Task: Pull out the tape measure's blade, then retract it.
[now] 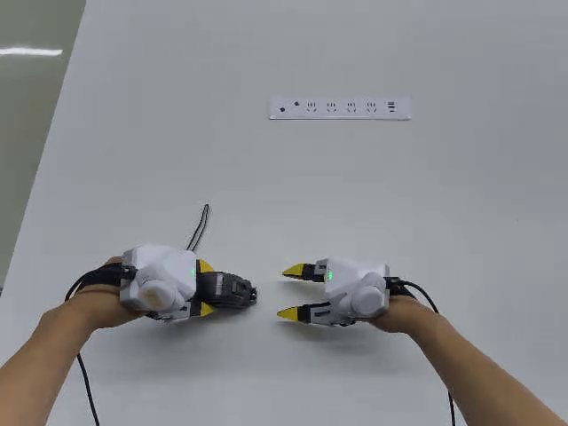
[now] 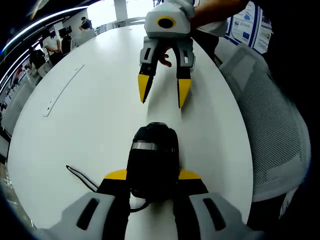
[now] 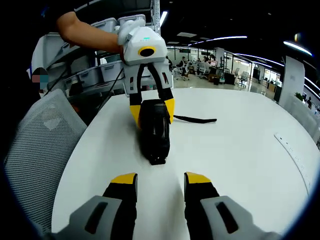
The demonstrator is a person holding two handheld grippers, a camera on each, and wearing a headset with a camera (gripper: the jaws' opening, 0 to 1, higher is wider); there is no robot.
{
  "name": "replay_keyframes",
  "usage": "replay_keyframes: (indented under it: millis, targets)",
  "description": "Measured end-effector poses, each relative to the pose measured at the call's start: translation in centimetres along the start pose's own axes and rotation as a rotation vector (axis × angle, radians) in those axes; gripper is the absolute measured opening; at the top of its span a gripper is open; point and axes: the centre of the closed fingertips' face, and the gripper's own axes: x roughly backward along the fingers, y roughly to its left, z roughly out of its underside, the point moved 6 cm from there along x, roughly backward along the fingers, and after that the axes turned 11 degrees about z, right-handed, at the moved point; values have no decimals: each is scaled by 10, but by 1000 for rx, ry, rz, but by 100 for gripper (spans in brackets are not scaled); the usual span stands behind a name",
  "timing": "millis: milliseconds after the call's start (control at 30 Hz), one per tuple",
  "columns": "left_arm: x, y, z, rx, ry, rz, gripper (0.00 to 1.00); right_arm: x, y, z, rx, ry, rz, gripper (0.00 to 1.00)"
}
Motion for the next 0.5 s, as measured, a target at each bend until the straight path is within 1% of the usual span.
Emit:
replay_keyframes:
  millis: [233,500]
  targets:
    - [-1,-1,-1,12,-21,-9,28,-16,2,-2,12,7,-25,35]
    - [1,-1,0,19,-44,-9,28,-25,4,-2,18,13,-48,34]
